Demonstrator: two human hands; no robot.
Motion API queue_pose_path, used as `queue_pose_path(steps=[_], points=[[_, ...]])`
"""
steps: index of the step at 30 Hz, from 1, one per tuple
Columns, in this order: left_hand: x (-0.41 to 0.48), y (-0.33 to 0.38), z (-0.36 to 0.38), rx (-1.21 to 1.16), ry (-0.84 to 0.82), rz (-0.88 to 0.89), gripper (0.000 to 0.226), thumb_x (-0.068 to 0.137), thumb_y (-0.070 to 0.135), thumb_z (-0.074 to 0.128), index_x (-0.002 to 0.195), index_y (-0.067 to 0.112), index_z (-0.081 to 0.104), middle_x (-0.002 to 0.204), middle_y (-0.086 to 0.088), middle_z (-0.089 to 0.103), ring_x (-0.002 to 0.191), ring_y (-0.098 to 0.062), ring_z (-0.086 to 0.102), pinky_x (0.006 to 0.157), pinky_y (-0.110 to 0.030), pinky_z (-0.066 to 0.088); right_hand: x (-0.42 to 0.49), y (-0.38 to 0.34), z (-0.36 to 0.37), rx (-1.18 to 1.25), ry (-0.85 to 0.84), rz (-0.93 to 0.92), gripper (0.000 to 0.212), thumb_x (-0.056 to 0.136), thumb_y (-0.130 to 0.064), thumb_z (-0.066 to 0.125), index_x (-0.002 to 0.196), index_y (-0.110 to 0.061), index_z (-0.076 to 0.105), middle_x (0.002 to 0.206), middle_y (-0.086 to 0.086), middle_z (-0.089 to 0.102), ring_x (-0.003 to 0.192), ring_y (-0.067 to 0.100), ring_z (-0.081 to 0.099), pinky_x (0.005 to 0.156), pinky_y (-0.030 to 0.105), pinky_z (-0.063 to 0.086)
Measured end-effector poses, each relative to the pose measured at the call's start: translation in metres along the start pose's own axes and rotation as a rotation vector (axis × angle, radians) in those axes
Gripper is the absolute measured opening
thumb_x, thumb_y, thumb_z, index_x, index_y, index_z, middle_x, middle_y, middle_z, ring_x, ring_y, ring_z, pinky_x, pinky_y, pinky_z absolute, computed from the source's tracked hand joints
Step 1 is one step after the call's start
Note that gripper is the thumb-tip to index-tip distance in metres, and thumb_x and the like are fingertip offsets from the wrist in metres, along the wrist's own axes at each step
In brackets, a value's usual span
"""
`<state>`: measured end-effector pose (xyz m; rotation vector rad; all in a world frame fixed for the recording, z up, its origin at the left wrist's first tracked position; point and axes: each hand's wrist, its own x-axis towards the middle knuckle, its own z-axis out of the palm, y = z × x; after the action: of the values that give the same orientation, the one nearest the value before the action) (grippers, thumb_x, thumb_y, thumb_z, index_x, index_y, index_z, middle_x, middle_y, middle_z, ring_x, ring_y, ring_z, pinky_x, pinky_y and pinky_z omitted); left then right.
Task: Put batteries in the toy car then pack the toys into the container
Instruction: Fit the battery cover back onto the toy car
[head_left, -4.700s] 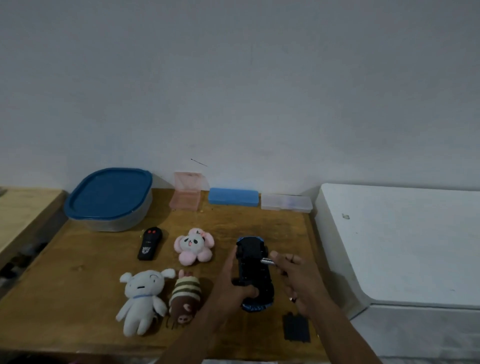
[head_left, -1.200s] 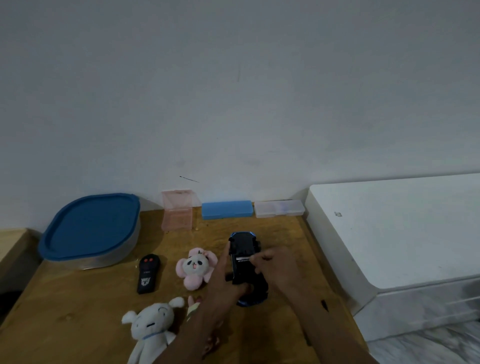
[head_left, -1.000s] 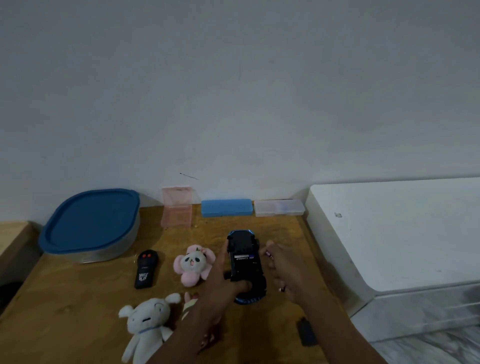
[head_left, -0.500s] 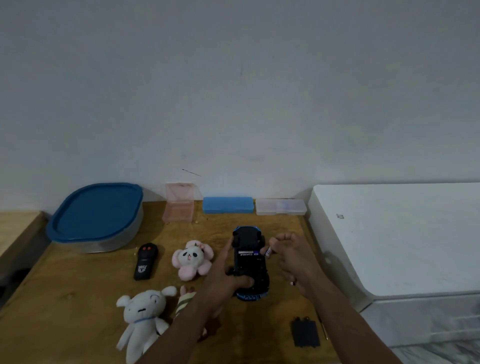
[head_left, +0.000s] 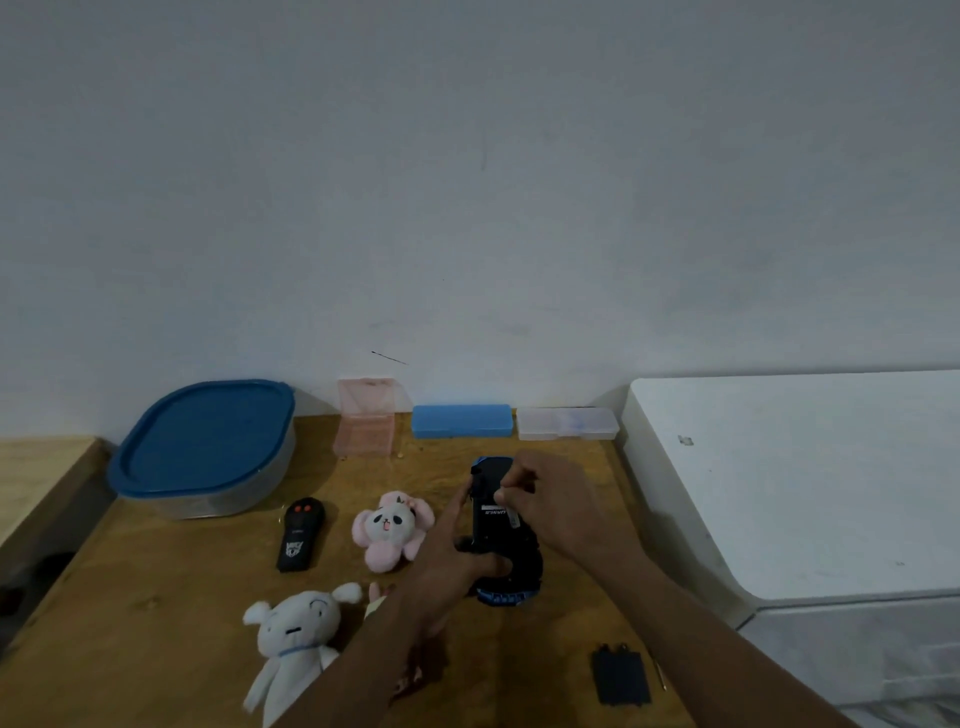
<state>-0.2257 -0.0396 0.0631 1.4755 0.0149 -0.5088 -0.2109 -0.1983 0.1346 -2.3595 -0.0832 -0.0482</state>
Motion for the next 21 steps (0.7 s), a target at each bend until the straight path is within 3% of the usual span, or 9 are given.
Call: queue_pose_path(steps=[6, 15, 21], points=[[-0.002, 0.006, -0.002, -0.027, -0.025, -0.030, 0.109, 0.067, -0.005, 0.077, 0.146, 0.051, 0.025, 0.131, -0.009, 0.060, 0.114, -0.031, 0.063, 0.094, -0.054, 0.053, -0.001, -0.005, 0.006, -0.127, -0.085, -0.159, 0.007, 0.084, -0.029, 0.067, 0.087, -0.022, 0.067, 0.087, -0.008, 0.069, 0.078, 0.009, 0.062, 0.072, 0.029, 0.055], [-0.008, 0.013, 0.000, 0.038, -0.027, -0.003, 0.105, 0.074, -0.014, 0.070, 0.147, 0.046, 0.023, 0.117, -0.007, 0.069, 0.103, -0.025, 0.069, 0.091, -0.047, 0.056, -0.002, -0.008, 0.002, -0.428, -0.226, -0.363, 0.012, 0.091, -0.028, 0.055, 0.097, -0.024, 0.065, 0.099, -0.004, 0.063, 0.083, 0.012, 0.057, 0.072, 0.029, 0.050], [-0.003, 0.016, -0.001, 0.083, -0.018, 0.013, 0.109, 0.071, -0.011, 0.072, 0.150, 0.043, 0.021, 0.128, -0.005, 0.062, 0.107, -0.025, 0.067, 0.093, -0.048, 0.055, -0.001, -0.005, 0.003, -0.523, -0.278, -0.421, 0.018, 0.091, -0.021, 0.050, 0.103, -0.022, 0.063, 0.104, 0.000, 0.061, 0.079, 0.016, 0.056, 0.067, 0.031, 0.048]])
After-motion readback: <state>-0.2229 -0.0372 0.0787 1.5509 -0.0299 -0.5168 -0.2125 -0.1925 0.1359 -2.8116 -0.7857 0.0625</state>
